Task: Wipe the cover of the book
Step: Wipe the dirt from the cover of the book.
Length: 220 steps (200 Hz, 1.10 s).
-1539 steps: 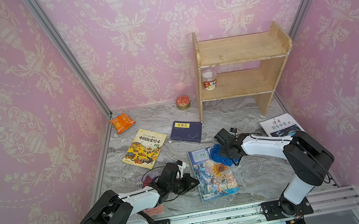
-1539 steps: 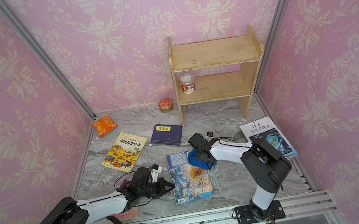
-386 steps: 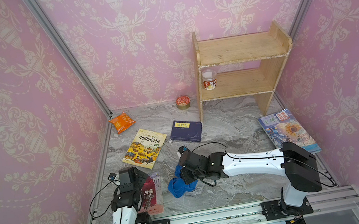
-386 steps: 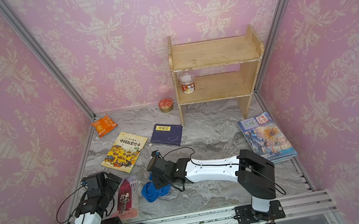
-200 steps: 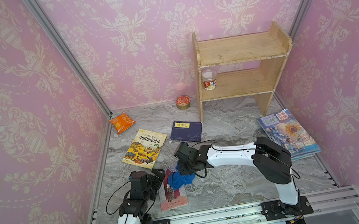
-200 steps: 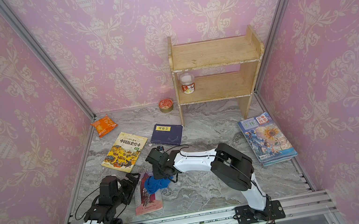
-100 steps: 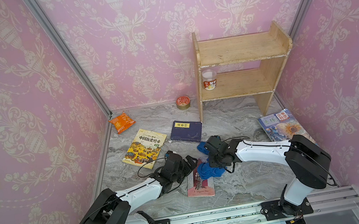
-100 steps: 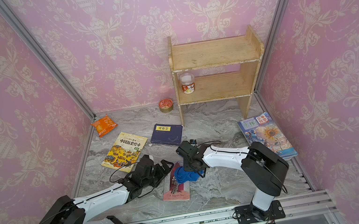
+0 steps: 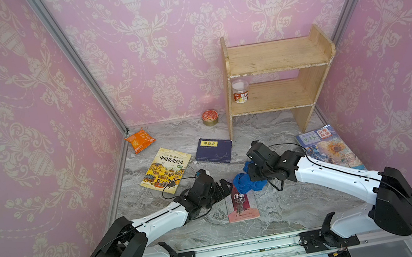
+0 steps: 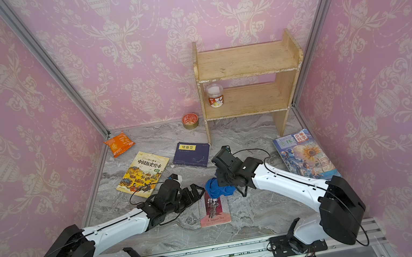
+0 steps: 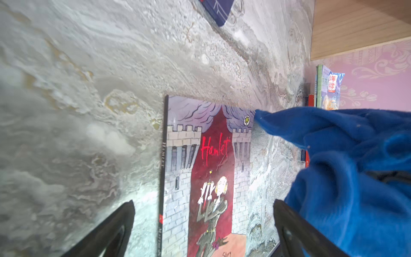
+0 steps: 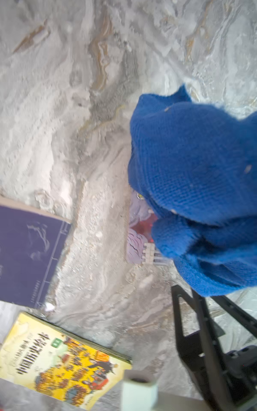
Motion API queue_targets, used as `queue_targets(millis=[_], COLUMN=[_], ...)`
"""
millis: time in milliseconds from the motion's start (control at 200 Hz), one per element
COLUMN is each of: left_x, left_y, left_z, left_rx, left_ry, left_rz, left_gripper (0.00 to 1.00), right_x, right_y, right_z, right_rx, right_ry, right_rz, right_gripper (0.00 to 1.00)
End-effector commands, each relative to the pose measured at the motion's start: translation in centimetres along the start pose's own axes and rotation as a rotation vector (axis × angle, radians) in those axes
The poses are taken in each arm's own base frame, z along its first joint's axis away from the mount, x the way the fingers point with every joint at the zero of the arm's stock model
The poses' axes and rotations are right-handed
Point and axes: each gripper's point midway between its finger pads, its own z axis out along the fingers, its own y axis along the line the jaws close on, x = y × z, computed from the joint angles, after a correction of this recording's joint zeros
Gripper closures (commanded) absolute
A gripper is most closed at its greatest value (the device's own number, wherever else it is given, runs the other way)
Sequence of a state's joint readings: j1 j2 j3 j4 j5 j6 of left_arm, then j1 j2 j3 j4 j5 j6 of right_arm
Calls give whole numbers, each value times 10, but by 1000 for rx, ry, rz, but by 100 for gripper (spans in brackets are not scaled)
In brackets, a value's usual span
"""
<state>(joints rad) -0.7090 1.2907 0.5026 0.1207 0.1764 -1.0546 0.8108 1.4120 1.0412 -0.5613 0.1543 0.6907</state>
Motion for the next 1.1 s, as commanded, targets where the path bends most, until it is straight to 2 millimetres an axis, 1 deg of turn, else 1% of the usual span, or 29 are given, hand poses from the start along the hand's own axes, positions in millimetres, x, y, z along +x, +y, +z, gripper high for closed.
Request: queue_targets(millis=[0,55,145,175,190,245,290,350,395,455,505,545,591,656,711,756,796,806,816,881,926,936,946,1021,1096], left_x=[-10,-19,-31,-33,-40,-51,-57,-59,-60,-59,-57,-55,-52,-48,-51,-56,-63,-64,-65,-70,-71,-72,-73,-78,-79], left_y=[7,11,15,22,14,14,13,8,6,2,-1,-2,-10,-23,-30,-27,-20,-18,-16,-4,-1,-1,-1,10,9], left_z=[-17,-26,-44,-50,-54,-64,-66,-63,-61,-59,-59,-60,-63,-71,-79,-84,-88,-89,-89,-88,-87,-87,-87,-87,-85], left_rx=[-29,-64,-144,-192,-195,-238,-236,-189,-175,-165,-168,-178,-159,-113,-101,-129,-169,-178,-185,-201,-172,-167,-161,-177,-150], left_ry=[17,39,82,97,81,56,28,3,-2,24,59,89,122,158,152,130,105,100,96,79,91,95,96,99,111], left_rz=[84,107,216,252,278,323,319,289,270,261,266,261,260,267,304,356,397,405,412,410,382,378,376,336,309], left_gripper=[1,1,1,1,0,1,1,0,1,0,1,1,1,1,1,1,1,1,1,1,1,1,1,1,1], right_x=[16,23,34,37,39,45,50,53,55,57,60,62,63,65,66,67,69,61,58,55,50,56,58,56,54], right_y=[19,21,14,13,12,6,0,-9,-15,-17,-11,-1,11,26,35,38,35,43,43,33,24,16,12,-7,-16], right_z=[20,34,56,62,64,73,78,82,82,82,84,86,89,95,101,106,110,108,108,109,107,108,108,102,95], right_rx=[21,39,103,116,124,159,200,254,296,322,302,266,227,179,141,130,144,129,130,163,175,191,196,204,200], right_ry=[45,61,106,122,130,154,170,185,188,192,194,192,191,191,192,195,199,181,177,171,165,177,179,168,153], right_rz=[-82,-76,-67,-69,-67,-61,-63,-72,-81,-94,-100,-96,-90,-78,-54,-47,-46,-41,-37,-23,9,10,16,57,78], right_gripper=[100,100,100,100,100,100,100,100,100,100,100,100,100,100,100,100,100,100,100,100,100,100,100,100,100])
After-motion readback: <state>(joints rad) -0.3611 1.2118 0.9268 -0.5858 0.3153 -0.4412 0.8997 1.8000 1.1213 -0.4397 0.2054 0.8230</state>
